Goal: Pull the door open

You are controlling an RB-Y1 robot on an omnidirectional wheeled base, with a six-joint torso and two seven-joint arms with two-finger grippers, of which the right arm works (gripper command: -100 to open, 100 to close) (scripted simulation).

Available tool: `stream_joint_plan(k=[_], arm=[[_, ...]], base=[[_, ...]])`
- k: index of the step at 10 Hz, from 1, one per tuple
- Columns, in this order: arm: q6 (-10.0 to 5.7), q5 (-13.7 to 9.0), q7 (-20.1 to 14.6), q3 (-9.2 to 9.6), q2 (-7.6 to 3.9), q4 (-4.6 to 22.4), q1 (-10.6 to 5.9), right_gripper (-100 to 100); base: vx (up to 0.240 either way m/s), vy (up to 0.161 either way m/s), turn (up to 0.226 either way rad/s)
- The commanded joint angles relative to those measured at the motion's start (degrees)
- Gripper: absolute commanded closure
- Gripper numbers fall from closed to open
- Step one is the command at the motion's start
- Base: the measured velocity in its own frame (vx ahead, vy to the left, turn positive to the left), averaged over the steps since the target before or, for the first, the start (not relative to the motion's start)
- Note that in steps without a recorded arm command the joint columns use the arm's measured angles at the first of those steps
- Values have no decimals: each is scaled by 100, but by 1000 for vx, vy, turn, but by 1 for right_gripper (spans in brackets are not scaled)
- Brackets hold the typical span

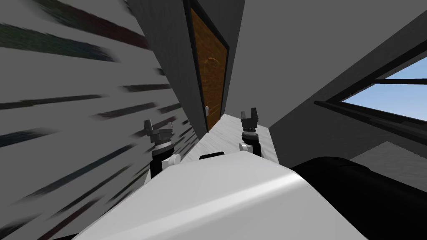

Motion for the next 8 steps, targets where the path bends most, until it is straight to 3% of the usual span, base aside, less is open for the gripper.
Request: stream_joint_plan(k=[1, 8], arm=[[5, -19, -25, 8, -12, 27, -14, -100], [26, -103, -136, 44, -65, 144, -74, -100]], base=[[-141, 24, 48], [-271, 2, 56]])
